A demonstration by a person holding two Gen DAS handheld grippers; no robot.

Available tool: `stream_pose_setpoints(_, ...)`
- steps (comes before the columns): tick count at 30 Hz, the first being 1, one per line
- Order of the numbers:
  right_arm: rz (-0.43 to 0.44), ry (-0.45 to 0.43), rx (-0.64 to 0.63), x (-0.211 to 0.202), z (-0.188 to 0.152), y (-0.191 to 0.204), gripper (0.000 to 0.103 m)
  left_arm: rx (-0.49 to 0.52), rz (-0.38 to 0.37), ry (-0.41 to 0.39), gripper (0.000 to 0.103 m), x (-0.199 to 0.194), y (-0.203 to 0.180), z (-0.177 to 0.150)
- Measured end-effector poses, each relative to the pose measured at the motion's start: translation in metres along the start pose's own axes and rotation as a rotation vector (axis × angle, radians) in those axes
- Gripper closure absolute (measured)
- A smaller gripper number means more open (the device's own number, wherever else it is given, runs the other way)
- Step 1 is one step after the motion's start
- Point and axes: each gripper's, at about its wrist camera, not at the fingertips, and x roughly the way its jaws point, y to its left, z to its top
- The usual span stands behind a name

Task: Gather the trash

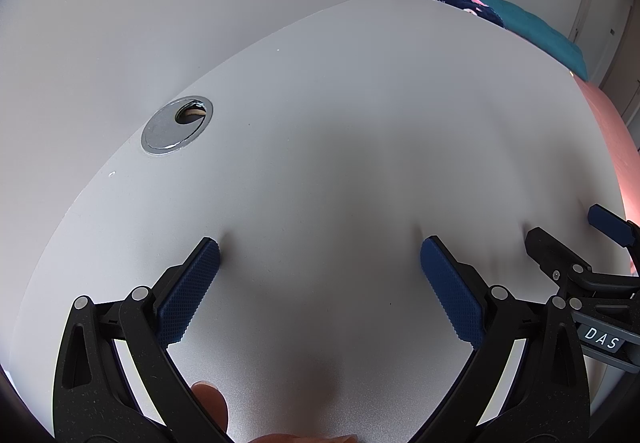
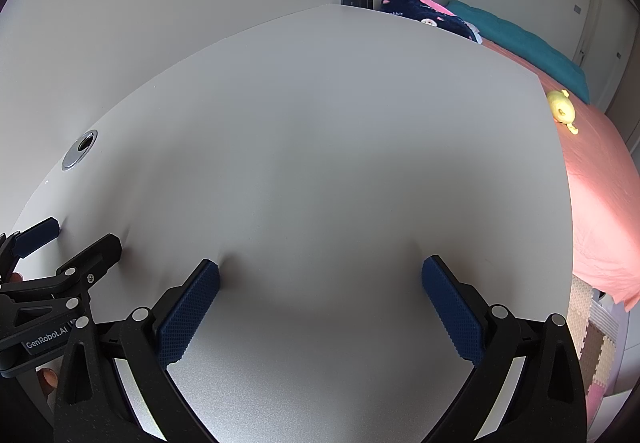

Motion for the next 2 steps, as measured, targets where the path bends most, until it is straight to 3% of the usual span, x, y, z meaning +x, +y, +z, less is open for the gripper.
stream_pose_setpoints(2, 0.0, 0.0, 0.0, 0.0002, 0.0001, 0.0, 0.002, 0.0, 0.0, 0.0, 0.006, 0.0, 0.0, 0.0)
